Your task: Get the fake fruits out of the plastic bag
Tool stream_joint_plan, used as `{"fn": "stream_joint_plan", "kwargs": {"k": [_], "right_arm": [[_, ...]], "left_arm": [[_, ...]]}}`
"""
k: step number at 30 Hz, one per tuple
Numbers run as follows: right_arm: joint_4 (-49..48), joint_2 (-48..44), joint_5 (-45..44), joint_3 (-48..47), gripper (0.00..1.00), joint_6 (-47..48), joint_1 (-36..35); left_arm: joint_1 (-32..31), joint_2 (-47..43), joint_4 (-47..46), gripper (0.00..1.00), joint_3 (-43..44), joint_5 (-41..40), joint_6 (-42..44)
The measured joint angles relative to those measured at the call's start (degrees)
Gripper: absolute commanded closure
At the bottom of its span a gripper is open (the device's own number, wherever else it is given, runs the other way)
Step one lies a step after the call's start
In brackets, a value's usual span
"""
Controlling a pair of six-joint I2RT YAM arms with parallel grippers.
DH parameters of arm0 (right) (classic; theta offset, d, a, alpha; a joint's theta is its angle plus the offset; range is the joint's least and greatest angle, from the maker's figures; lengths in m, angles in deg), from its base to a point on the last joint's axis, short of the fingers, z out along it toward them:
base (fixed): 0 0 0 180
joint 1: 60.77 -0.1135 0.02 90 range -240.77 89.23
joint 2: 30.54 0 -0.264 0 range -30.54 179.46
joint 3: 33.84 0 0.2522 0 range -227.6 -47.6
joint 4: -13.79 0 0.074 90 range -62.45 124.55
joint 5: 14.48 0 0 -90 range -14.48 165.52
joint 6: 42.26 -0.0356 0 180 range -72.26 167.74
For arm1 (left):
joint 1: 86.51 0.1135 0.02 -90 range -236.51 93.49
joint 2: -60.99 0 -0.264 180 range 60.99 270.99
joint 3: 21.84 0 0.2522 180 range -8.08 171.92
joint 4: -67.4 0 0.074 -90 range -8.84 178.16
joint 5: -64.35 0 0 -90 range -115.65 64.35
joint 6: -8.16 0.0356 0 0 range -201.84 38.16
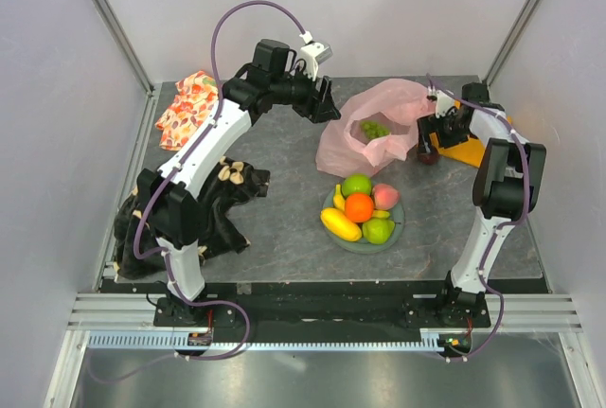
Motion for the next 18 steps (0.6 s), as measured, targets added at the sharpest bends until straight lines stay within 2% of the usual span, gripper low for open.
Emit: {"fn": "stream_joint_plan", "kwargs": {"k": [3,8,11,18], "right_arm": [[1.4,0.1,0.2,0.4,0.02,-0.3,-0.6],[1.7,0.1,0.4,0.9,0.11,-0.9,-1.4],[2.6,0.0,0.4,1.2,0.11,-1.1,-1.6],[5.2,-3.7,1.3,6.8,0.31,-2.2,-1.6]], "left_arm": [[0.0,0.0,0.0,0.3,0.0,0.0,0.1],[0.0,0.0,0.0,0.3,0.0,0.0,0.1],[0.0,0.0,0.0,0.3,0.0,0.0,0.1],[0.1,0.0,0.0,0.3,0.0,0.1,0.1]]}}
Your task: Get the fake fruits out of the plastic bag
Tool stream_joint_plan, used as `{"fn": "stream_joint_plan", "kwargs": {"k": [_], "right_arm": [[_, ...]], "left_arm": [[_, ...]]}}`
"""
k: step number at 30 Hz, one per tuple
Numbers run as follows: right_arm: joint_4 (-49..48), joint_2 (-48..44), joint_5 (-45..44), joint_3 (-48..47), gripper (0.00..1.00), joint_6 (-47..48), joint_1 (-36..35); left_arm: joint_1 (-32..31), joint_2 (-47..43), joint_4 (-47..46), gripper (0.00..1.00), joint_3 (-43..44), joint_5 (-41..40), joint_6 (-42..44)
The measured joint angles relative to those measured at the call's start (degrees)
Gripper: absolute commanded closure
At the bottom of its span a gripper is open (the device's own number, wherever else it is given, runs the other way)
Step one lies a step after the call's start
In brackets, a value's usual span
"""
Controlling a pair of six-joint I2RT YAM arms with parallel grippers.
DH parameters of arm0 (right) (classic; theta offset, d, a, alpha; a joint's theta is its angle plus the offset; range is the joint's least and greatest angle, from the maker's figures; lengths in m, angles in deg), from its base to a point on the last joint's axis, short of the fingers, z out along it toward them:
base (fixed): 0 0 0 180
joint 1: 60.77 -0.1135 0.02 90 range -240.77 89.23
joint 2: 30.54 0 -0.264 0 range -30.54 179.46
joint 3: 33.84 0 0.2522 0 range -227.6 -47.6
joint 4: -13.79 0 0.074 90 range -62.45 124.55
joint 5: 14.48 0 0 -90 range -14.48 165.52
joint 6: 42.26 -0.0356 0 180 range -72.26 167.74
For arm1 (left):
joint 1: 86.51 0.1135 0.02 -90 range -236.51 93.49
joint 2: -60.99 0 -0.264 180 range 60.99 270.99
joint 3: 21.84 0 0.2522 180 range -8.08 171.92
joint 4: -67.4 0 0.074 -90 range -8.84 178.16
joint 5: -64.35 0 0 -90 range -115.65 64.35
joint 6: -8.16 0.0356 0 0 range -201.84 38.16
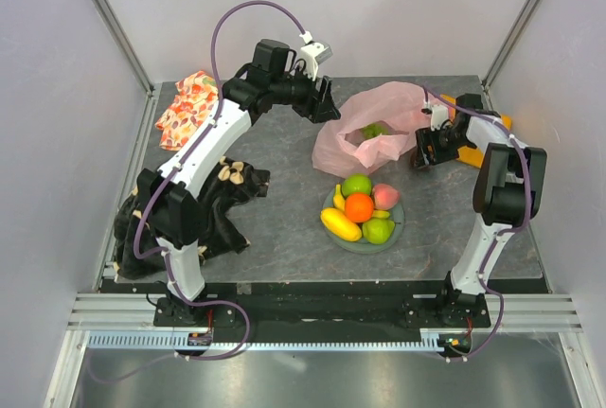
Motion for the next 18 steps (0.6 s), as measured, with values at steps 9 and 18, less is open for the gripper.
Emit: {"fn": "stream_joint_plan", "kwargs": {"k": [9,18], "right_arm": [[2.4,-9.9,2.0,4.1,0.47,0.0,-0.2],[10.4,-27.9,7.0,12.7,0.12,3.1,-0.9]], "left_arm": [[0.7,1.6,-0.2,0.31,0.0,1.1,-1.4],[1.2,2.6,-0.6,0.31,1.8,3.2,-3.4]]}}
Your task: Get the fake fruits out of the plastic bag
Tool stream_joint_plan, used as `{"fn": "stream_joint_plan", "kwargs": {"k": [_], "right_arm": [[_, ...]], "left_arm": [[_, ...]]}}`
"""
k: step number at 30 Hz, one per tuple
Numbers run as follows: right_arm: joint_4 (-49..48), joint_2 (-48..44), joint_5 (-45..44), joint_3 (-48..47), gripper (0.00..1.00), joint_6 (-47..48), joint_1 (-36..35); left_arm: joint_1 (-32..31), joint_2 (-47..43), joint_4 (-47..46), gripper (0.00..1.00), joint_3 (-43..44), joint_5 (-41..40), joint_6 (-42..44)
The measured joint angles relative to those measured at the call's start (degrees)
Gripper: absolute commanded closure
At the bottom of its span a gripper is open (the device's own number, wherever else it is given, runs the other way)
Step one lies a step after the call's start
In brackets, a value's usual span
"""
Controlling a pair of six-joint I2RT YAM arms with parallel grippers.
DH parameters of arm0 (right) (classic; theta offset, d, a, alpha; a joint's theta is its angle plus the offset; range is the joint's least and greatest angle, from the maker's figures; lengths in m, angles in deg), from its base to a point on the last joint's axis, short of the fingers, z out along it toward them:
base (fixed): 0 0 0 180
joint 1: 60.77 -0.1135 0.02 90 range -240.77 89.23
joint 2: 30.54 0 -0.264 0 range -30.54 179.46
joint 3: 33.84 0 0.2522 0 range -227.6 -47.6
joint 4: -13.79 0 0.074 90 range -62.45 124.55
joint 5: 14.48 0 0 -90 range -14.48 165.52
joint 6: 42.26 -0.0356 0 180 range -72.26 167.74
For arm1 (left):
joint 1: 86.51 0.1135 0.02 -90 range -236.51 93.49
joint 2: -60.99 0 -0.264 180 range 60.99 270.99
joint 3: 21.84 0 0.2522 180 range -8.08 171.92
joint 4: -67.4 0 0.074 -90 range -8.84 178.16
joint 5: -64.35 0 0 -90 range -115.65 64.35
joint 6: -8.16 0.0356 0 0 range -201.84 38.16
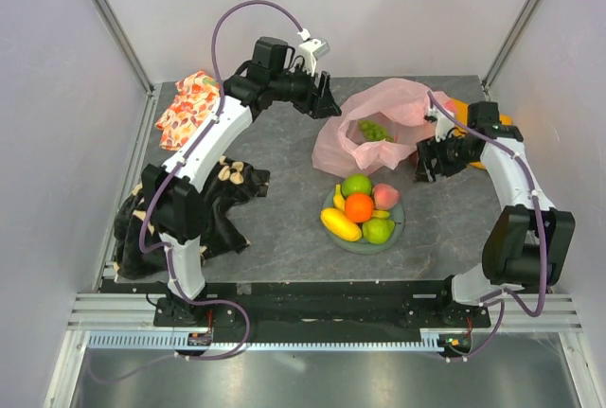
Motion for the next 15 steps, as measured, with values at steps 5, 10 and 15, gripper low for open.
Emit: {"fn": "stream_joint_plan", "kwargs": {"k": [5,10,15], "right_arm": [[-3.4,3.8,-1.9,2.7,0.03,-4.7,-0.9],[-9.2,15.5,-5.4,-3.5,0.02,-10.9,-1.0],[-12.5,21.8,-7.9,-9.9,0.02,-14.3,-1.0]], "left_arm": [[0.0,0.2,-1.0,0.31,0.7,0.2,-0.1],[0.0,0.9,-1.1,0.32,0.6,0.2,-0.1],[0.0,1.0,-1.1,0.32,-0.3,0.1,0.0]]}}
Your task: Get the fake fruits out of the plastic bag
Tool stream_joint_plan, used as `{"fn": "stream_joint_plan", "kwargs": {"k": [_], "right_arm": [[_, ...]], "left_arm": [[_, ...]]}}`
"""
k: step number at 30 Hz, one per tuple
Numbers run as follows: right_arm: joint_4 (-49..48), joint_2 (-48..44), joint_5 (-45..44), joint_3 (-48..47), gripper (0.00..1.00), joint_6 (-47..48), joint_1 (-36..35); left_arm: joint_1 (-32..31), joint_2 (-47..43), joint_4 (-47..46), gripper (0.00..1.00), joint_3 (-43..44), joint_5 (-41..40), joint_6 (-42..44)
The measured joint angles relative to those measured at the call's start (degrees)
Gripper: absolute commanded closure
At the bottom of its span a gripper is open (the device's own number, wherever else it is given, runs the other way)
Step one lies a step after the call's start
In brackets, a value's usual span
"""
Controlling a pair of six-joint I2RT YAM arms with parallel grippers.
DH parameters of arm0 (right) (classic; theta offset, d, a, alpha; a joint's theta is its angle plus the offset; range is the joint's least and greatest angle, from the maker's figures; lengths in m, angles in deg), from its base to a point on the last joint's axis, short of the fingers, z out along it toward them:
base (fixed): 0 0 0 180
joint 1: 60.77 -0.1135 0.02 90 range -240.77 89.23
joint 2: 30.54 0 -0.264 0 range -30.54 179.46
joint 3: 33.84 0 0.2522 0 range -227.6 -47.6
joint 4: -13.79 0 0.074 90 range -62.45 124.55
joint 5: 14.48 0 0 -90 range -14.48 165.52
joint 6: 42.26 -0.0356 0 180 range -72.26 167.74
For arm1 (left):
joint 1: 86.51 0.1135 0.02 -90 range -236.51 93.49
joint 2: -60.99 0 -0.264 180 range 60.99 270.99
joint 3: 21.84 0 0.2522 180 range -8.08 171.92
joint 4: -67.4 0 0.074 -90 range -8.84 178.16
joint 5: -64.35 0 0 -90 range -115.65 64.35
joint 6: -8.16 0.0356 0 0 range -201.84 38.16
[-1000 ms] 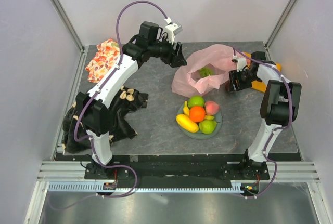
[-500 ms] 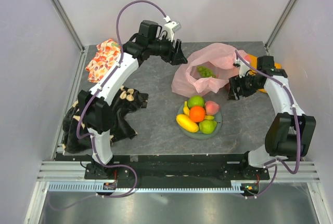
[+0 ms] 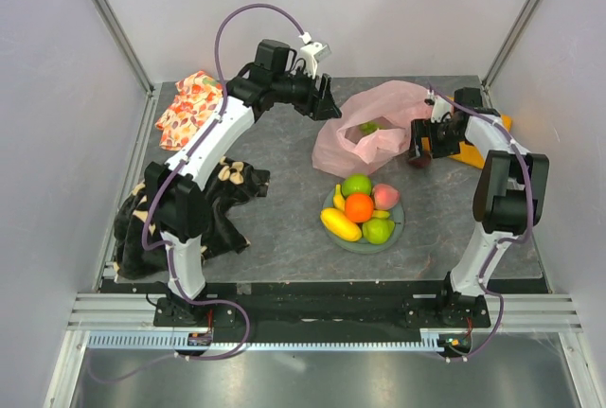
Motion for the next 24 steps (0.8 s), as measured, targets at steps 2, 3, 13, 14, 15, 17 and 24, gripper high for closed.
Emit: {"fn": "stream_joint_plan", "kwargs": {"k": [2,3,13,14,15,17,24], "right_arm": [[-1.1,1.7,-0.6,-1.8,0.02,-0.8,0.0],[-1.6,2.6,-0.9,-2.5,0.04,-1.3,0.0],[-2.4,8.0,-2.0,-3.9,0.37,-2.7,-0.5],[-2.3,7.9,-2.0,-3.9,0.39,-2.6,-0.6],[-2.3,7.7,-2.0,-3.8,0.43,-2.6,-0.7],[-2.1,6.6,-2.0,-3.2,0.46,-2.4,-0.7],[2.8,-9.0,-0.6,4.9,0.48,0.2,-0.4]], "left_arm": [[0.0,0.0,0.0,0.32,-0.5,-0.1,0.0],[0.0,0.0,0.1,0.32,-0.9,-0.3,0.1],[0.0,0.0,0.5,0.31,-1.8,-0.6,0.5],[0.0,0.0,0.5,0.31,-1.8,-0.6,0.6],[0.0,0.0,0.5,0.31,-1.8,-0.7,0.9],[0.0,0.0,0.5,0.31,-1.8,-0.7,1.3],[0.0,0.0,0.5,0.32,-1.8,-0.6,1.5]]}}
